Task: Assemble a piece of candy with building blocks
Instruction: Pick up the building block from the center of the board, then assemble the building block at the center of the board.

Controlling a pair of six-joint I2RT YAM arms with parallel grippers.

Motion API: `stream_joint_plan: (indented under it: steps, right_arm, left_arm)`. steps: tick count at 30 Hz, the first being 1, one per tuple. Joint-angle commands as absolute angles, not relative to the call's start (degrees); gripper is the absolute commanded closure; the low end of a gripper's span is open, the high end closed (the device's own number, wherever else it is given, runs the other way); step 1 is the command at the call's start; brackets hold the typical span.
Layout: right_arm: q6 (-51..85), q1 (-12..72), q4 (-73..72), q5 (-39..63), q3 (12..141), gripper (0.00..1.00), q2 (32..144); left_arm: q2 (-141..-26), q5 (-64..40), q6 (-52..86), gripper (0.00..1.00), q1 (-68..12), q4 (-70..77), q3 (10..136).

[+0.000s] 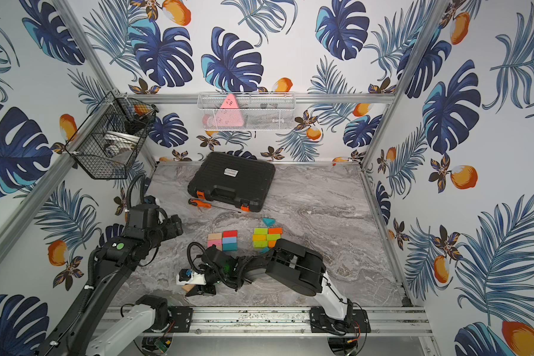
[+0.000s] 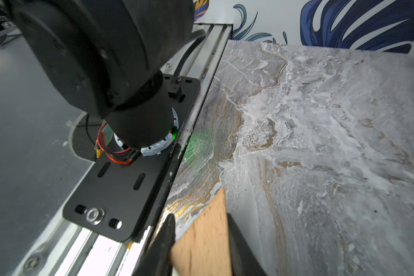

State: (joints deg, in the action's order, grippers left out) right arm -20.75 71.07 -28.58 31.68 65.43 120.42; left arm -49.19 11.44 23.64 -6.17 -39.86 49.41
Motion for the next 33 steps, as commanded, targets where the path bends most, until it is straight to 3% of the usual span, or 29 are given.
stream_joint_plan:
  steps: [1,11,20,33]
  right_arm:
    - [-19.72,69.04,-31.86,32.8,63.24,0.8,117.43]
    - [-22.23,55.48,-25.12,38.22,63.0,0.8,111.62]
    - [-26.99,43.32,-14.74,43.75,72.56,0.79,115.57]
    - [-32.84,39.56,2.49,47.38,91.35,0.76,129.71]
  left_arm:
    - [-48.99,11.12,22.59,0.16,-5.98,-38.52,49.31]
    - [-49.1,10.03,22.45,0.16,-5.1,-38.17,49.22]
    - [-49.72,8.19,22.57,0.16,-3.78,-37.6,49.13]
    - [-49.75,7.34,22.36,0.16,-3.52,-37.47,49.0]
